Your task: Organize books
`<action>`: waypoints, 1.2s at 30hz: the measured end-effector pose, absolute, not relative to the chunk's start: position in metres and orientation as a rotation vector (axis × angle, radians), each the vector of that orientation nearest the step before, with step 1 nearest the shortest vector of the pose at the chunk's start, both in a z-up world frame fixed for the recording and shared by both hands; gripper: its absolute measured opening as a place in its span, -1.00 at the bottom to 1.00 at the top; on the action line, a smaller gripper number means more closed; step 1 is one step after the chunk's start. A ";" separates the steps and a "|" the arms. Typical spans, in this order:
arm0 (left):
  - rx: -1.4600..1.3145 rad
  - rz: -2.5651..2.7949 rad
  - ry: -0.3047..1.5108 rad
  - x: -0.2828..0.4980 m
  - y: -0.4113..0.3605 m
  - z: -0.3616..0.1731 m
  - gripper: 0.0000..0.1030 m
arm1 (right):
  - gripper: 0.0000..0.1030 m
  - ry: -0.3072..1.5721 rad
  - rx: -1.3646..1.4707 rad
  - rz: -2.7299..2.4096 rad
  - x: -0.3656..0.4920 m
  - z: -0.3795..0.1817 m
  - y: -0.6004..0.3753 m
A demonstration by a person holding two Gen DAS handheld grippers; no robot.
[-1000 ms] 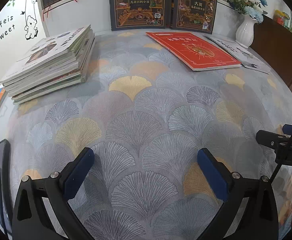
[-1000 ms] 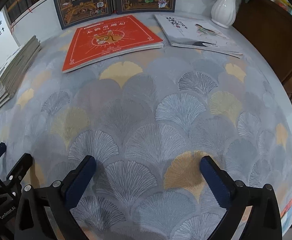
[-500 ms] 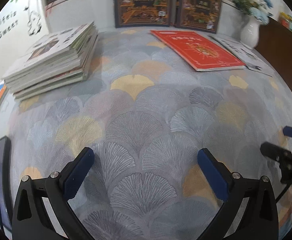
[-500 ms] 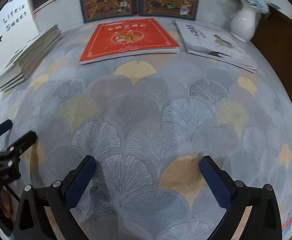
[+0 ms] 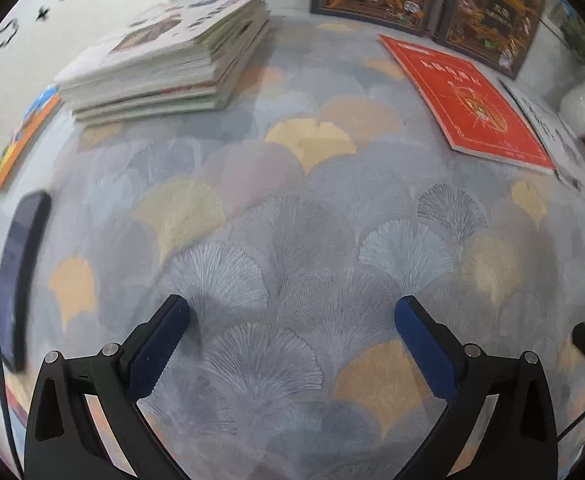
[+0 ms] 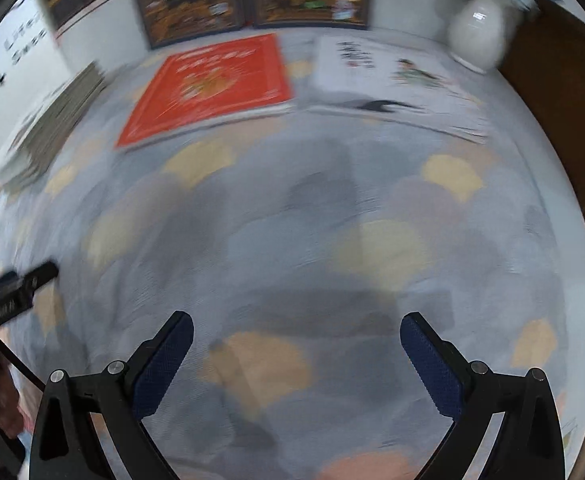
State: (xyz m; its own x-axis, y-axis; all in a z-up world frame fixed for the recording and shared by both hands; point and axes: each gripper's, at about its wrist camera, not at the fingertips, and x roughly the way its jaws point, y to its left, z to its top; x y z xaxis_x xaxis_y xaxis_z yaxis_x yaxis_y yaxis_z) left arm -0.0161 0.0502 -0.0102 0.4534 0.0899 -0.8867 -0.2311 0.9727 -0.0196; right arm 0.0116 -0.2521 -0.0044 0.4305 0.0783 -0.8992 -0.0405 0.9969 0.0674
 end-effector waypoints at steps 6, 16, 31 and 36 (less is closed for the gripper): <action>-0.146 0.192 1.162 -0.012 0.051 -0.008 0.98 | 0.99 1.082 0.089 0.070 0.040 0.016 -0.285; -0.060 -0.001 0.993 0.081 0.000 0.059 0.99 | 0.94 0.971 0.033 0.178 0.134 0.061 -0.236; -0.218 -0.124 1.108 0.154 -0.018 0.007 0.38 | 0.09 1.156 0.111 0.306 0.232 0.002 -0.201; -0.230 -0.188 1.114 0.151 -0.020 0.011 0.11 | 0.11 1.161 0.107 0.322 0.208 0.004 -0.197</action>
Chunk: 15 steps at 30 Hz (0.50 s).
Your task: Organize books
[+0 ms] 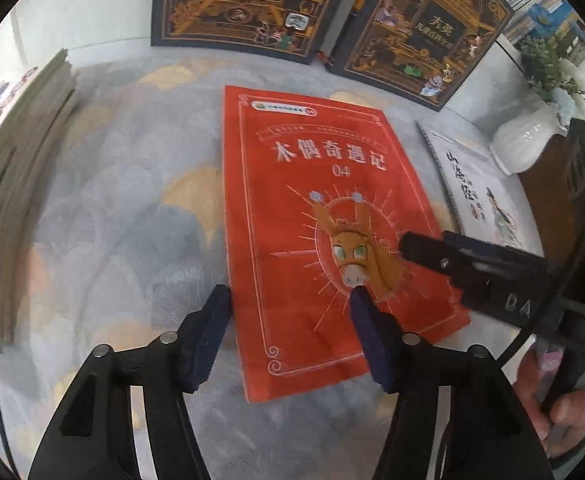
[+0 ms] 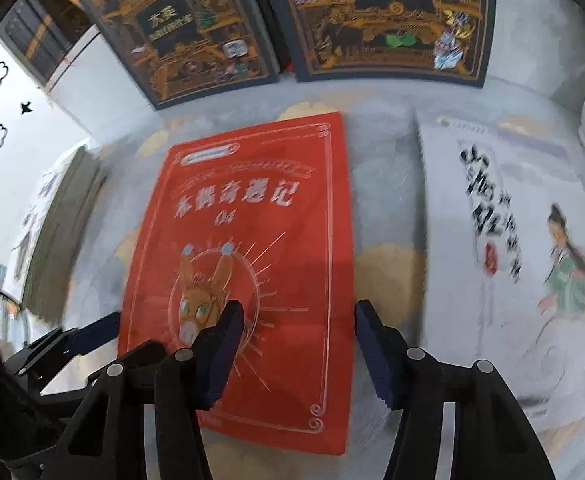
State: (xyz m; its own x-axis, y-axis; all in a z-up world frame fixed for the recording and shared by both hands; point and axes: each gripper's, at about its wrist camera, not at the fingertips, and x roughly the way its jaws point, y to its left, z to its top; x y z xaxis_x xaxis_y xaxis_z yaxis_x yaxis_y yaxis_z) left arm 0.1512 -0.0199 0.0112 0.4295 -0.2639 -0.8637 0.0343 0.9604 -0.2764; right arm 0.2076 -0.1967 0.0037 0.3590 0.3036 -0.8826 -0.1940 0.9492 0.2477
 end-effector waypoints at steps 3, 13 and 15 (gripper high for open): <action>-0.253 -0.219 1.120 0.131 -0.014 0.013 0.11 | 0.12 1.179 0.089 0.338 0.182 0.003 -0.197; -0.323 -0.319 1.206 0.005 -0.018 0.002 0.11 | 0.25 1.206 0.029 0.400 0.030 -0.010 -0.218; -0.336 -0.330 1.217 -0.019 -0.021 0.000 0.11 | 0.25 1.221 0.015 0.395 0.011 -0.013 -0.224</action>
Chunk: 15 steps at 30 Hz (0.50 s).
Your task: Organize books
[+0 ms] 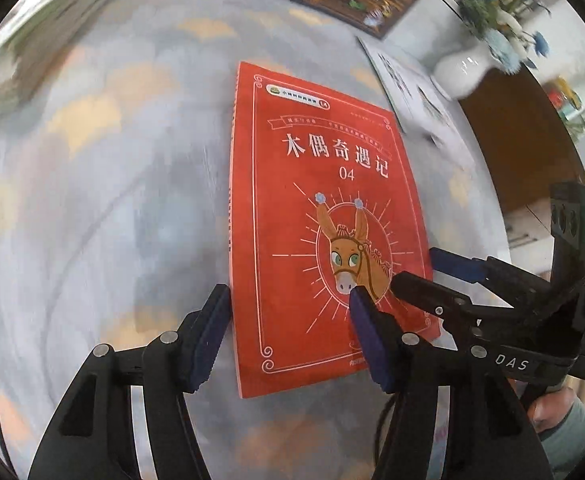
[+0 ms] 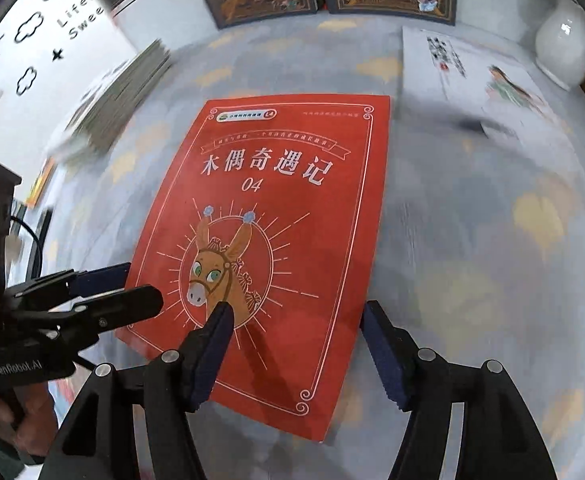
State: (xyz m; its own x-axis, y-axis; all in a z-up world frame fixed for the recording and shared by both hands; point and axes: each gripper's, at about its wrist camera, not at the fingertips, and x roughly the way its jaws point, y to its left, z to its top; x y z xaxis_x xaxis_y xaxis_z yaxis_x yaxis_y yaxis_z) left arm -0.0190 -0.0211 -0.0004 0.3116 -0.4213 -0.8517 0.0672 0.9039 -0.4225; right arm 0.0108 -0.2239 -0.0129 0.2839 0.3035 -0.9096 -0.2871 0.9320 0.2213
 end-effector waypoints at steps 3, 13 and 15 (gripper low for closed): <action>-0.306 -0.274 1.215 -0.043 -0.025 0.001 0.12 | 0.11 1.238 0.065 0.355 -0.006 -0.014 -0.240; -0.336 -0.258 1.211 -0.049 -0.029 0.001 0.09 | -0.14 1.207 0.051 0.352 -0.018 -0.017 -0.231; -0.370 -0.276 1.176 -0.055 -0.026 0.009 0.09 | -0.14 1.206 0.089 0.368 -0.018 -0.017 -0.236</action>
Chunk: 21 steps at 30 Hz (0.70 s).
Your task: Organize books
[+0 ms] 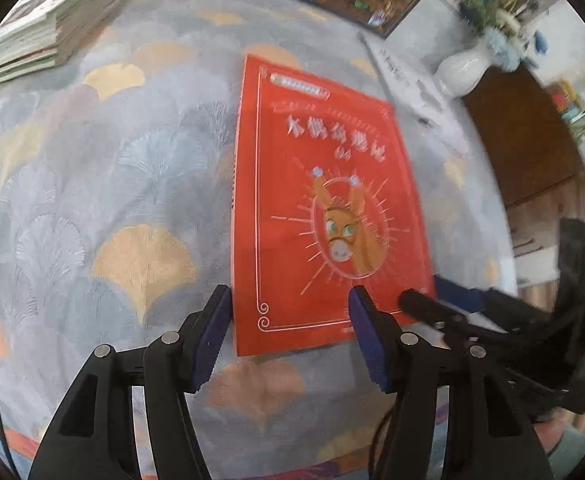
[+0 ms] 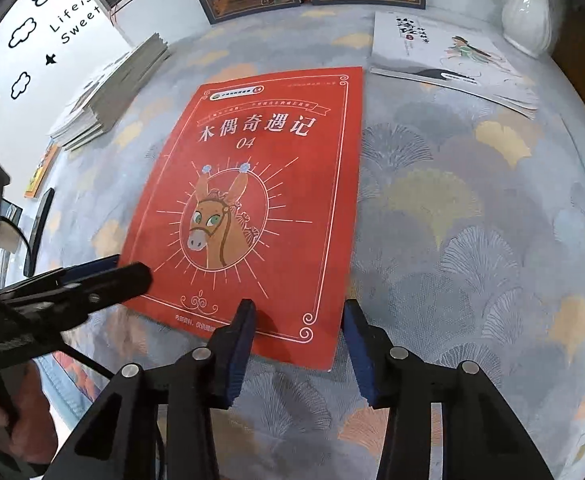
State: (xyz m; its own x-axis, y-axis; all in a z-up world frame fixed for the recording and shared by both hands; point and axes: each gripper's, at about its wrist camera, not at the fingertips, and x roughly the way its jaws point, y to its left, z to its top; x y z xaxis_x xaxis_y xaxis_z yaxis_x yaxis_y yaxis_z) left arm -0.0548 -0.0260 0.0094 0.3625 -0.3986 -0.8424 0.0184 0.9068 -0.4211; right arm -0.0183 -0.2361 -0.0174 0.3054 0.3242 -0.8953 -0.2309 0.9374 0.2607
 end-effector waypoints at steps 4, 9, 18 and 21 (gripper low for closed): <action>-0.503 -0.416 1.095 -0.063 -0.016 0.037 0.09 | -0.14 1.230 0.283 0.420 -0.015 -0.025 -0.261; -0.782 -0.494 1.037 -0.055 0.002 0.035 0.09 | -0.14 1.245 0.393 0.453 -0.010 -0.030 -0.267; -0.676 -0.319 1.158 -0.043 -0.031 -0.010 -0.71 | -0.14 1.240 0.377 0.455 -0.012 -0.029 -0.261; -0.731 -0.318 1.159 -0.035 -0.035 -0.015 -0.71 | -0.11 1.271 0.438 0.472 -0.011 -0.030 -0.275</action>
State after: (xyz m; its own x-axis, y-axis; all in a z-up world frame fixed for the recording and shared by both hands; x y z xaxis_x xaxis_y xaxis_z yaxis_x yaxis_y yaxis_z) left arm -0.0351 -0.0354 -0.0146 0.3897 -0.5810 -0.7145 -0.1350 0.7315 -0.6684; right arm -0.0114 -0.2752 -0.0302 0.2256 0.5625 -0.7954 -0.0934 0.8252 0.5571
